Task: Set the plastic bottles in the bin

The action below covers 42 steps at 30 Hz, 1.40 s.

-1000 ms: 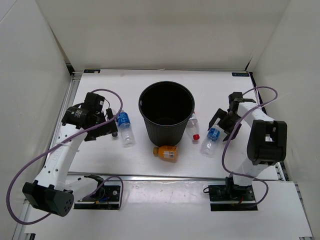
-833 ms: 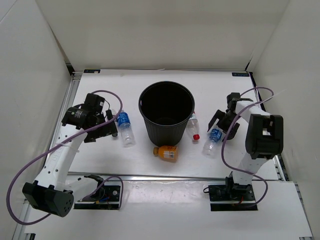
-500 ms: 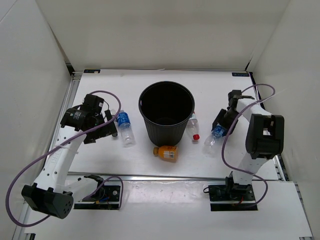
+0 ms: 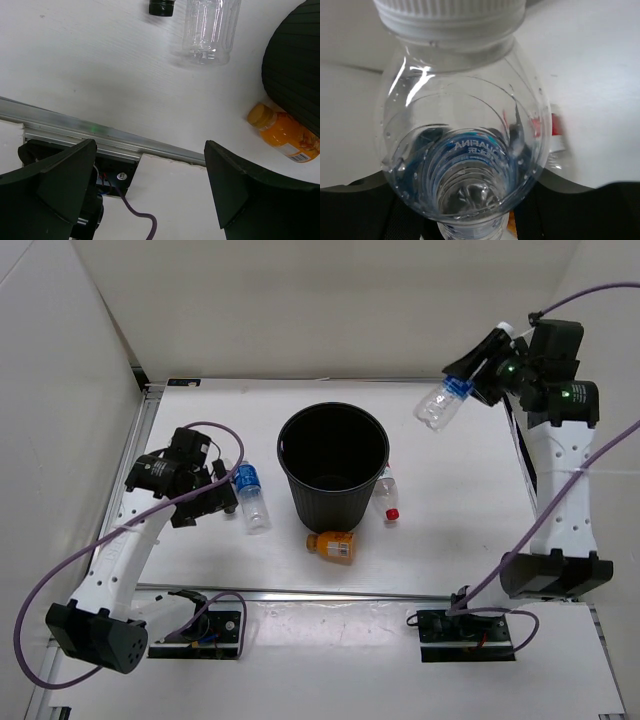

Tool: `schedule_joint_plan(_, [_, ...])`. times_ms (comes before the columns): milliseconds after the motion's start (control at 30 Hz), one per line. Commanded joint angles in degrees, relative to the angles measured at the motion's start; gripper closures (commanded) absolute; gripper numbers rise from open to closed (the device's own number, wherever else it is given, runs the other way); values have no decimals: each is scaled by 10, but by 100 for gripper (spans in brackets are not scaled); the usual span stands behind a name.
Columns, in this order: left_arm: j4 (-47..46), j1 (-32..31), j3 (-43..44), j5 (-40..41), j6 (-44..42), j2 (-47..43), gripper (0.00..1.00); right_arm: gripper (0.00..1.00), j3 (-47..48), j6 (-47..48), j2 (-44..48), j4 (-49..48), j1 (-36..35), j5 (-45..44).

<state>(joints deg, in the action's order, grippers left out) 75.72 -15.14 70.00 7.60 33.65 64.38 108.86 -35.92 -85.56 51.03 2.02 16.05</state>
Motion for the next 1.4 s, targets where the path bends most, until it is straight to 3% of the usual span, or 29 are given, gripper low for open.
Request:
schedule_joint_plan(0, [-11, -2, 4, -10, -1, -2, 0, 52, 37, -45, -1, -46, -49, 102])
schedule_joint_plan(200, [-16, -2, 4, -15, -12, 3, 0, 49, 130, -4, -64, -62, -205, 64])
schedule_joint_plan(367, [-11, -2, 15, -15, -23, 3, 0, 40, 205, 87, -123, -8, -329, -69])
schedule_joint_plan(467, [-11, -2, 8, -10, -28, -2, 0, 15, 205, 117, -136, -2, -372, -118])
schedule_joint_plan(567, [-11, -2, 3, -10, -33, -2, 0, 0, 191, 122, -136, 10, -394, -175])
schedule_joint_plan(667, [-11, -2, 3, -4, -33, -7, 0, 0, 163, 93, -98, 15, -394, -247])
schedule_joint_plan(700, [-11, -2, 3, -10, -39, -7, 0, 0, 133, 65, -68, 21, -380, -325])
schedule_joint_plan(800, [-11, -2, -2, -10, -39, -7, 0, 0, 66, 19, -14, 15, -345, -411])
schedule_joint_plan(967, [-16, -2, -8, -15, -45, -18, 0, 0, -75, 18, 37, -6, -183, -299])
schedule_joint_plan(1067, [-16, -2, -8, -21, -45, -18, 0, 0, -163, 51, 19, -42, -101, -159])
schedule_joint_plan(1167, [-16, -2, -8, -21, -45, -23, 0, 0, -226, 84, -21, -65, -75, -48])
schedule_joint_plan(1367, [-16, -2, -14, -21, -45, -23, 0, 0, -251, 133, -95, -97, -96, 6])
